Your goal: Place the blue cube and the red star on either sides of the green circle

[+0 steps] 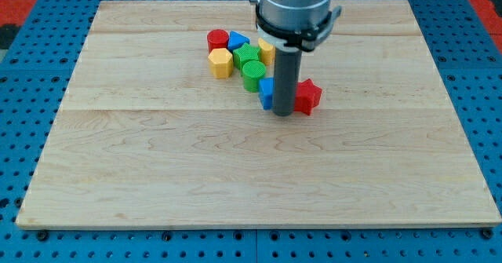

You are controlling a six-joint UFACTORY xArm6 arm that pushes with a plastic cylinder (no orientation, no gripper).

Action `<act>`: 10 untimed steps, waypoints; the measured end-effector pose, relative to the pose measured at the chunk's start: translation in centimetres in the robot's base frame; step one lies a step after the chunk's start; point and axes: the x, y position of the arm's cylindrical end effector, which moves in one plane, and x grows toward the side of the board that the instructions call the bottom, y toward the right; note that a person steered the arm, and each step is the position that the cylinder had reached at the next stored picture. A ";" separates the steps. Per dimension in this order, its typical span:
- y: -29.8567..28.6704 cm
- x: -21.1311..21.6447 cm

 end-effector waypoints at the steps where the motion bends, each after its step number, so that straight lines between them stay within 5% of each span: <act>1: -3.0 1.9; 4: 3.7 -3.4; 6: -2.7 -0.2; 7: 0.3 0.5; 10: -5.7 0.3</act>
